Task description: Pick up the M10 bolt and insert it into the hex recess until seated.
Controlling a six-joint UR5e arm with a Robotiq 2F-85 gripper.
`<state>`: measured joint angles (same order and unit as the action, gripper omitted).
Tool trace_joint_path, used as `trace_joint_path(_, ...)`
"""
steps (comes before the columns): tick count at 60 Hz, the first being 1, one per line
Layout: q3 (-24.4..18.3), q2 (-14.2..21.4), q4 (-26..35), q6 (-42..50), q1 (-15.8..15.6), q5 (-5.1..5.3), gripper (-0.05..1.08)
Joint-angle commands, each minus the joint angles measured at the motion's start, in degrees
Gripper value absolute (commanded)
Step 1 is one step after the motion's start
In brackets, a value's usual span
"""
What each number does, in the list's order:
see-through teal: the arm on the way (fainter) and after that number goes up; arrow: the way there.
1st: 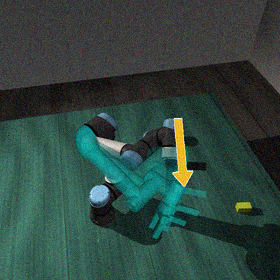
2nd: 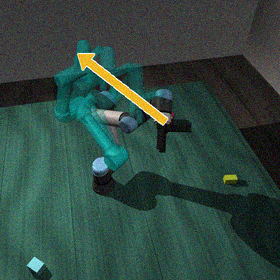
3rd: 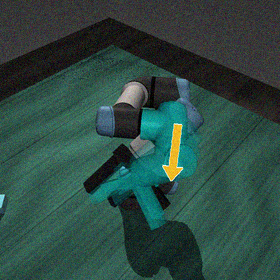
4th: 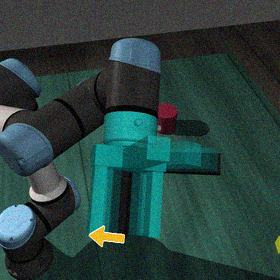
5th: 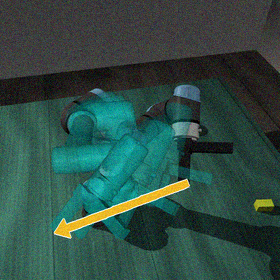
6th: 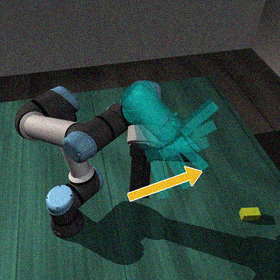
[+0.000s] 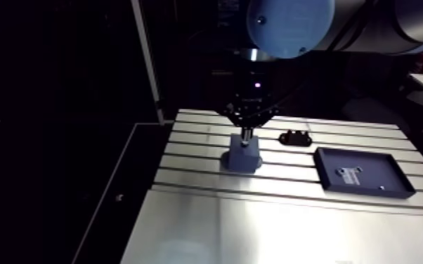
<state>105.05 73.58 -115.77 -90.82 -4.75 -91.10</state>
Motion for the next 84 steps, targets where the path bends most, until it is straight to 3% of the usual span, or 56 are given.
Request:
trace_joint_path(1,0.28,-0.24,-0.12,-0.02,0.0,0.09,1.07)
trace_joint_path(84,0.81,-2.61,-2.58,-0.63,0.0,-0.26,1.07)
